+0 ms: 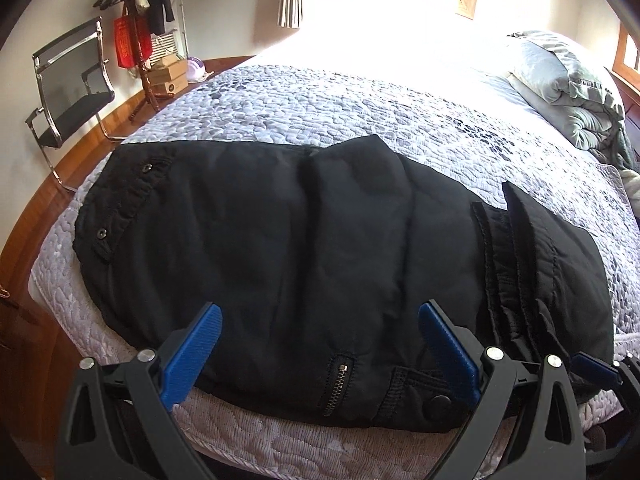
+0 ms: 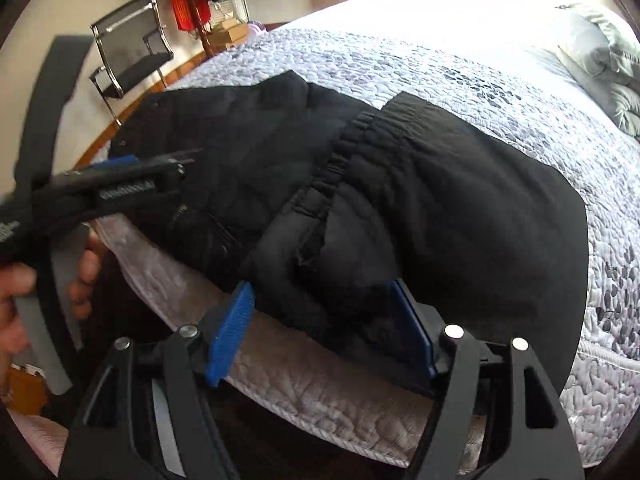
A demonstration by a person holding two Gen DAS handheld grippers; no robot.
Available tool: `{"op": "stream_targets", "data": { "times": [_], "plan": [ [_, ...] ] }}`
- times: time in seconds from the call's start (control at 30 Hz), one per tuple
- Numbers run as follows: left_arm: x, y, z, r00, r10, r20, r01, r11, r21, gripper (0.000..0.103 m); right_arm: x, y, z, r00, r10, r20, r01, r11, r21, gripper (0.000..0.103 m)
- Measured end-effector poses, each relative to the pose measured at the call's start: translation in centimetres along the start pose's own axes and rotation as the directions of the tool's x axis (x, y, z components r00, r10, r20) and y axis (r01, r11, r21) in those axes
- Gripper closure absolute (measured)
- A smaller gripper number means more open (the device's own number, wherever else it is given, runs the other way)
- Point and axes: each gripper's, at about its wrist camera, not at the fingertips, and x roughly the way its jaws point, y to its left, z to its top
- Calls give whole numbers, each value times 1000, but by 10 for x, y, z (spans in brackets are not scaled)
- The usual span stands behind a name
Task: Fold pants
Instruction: 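Pinch the folded edge with the right gripper, then release it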
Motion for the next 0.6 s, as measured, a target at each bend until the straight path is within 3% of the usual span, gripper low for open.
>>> {"op": "stream_targets", "data": {
  "times": [0.27,0.43,0.5,0.6],
  "plan": [
    [5,4,-4,1000,-12,-22,11,1000,-22,4,13,8,8,994,-99,-42,97,994,-60,38],
    [8,6,-6,999,-6,-38,6,1000,-21,4,31,1,6,989,-126,-78,124,992,-25,63],
    [10,8,-6,999,-3,-40,2,1000,-21,4,28,-4,8,993,-92,-77,94,996,11,90],
    [12,11,-8,999,-1,-47,-1,1000,-25,4,15,-10,11,997,-42,-59,45,997,67,94]
  ]
}}
